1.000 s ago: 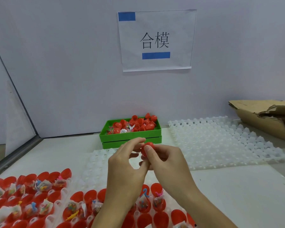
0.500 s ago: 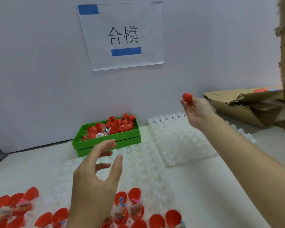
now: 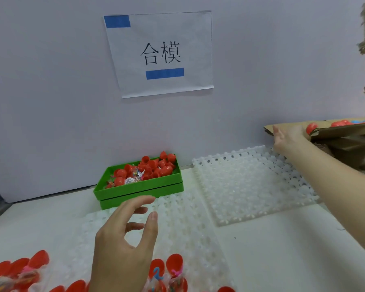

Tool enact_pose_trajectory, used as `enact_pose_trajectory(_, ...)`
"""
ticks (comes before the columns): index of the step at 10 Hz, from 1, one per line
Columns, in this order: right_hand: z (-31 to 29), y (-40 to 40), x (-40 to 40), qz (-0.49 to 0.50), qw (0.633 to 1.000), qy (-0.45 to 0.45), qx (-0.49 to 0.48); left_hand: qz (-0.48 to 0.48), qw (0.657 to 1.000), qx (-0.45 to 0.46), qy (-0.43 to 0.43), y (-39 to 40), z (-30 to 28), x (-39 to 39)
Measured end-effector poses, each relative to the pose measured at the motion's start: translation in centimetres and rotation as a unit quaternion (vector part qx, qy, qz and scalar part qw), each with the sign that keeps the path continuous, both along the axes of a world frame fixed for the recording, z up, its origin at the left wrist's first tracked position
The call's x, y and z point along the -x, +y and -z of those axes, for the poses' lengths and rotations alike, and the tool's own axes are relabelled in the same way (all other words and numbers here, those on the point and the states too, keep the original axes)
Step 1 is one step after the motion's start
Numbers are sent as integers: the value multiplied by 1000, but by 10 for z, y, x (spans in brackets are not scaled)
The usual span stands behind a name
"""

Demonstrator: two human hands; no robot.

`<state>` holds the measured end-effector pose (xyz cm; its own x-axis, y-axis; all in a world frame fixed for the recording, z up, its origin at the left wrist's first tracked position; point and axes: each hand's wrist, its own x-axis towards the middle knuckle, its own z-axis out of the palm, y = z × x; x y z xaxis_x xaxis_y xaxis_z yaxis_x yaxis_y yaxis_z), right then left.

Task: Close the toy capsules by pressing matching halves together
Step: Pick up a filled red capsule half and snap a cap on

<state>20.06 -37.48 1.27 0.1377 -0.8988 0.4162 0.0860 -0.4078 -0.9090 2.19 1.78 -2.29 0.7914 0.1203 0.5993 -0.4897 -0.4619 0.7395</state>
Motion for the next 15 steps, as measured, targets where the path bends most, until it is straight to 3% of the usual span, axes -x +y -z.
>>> enact_pose_trajectory(1, -5, 38, 15, -320, 807, -170, -466, 7, 1000, -19, 11, 2, -1, -4)
enact_pose_trajectory(2, 2, 70, 34, -404, 811, -104, -410, 5, 999, -31, 23, 6, 0, -5)
enact_pose_trajectory(3, 8, 109, 62, -484, 843, 10, -235, 13, 997, -58, 53, 10, 2, -6)
enact_pose_trajectory(4, 6, 152, 94, -554, 813, 168, 70, 2, 995, -66, 80, 15, 6, -9)
enact_pose_trajectory(5, 10, 194, 125, -627, 686, 296, 222, -18, 994, -55, 88, 18, 7, -11)
enact_pose_trajectory(6, 26, 217, 147, -640, 621, 359, 276, -23, 995, -46, 87, 19, 5, -10)
enact_pose_trajectory(8, 45, 228, 161, -610, 612, 375, 335, -10, 996, -31, 87, 20, 5, -8)
enact_pose_trajectory(10, 54, 239, 157, -584, 644, 366, 332, -10, 996, -34, 83, 22, 7, -11)
enact_pose_trajectory(11, 54, 241, 157, -587, 667, 345, 303, -8, 996, -41, 83, 22, 9, -10)
enact_pose_trajectory(13, 45, 235, 159, -619, 686, 312, 222, 85, 987, -72, 112, 14, 11, -8)
enact_pose_trajectory(15, 39, 233, 160, -608, 742, 253, 130, 191, 969, -13, 159, 11, 6, -4)
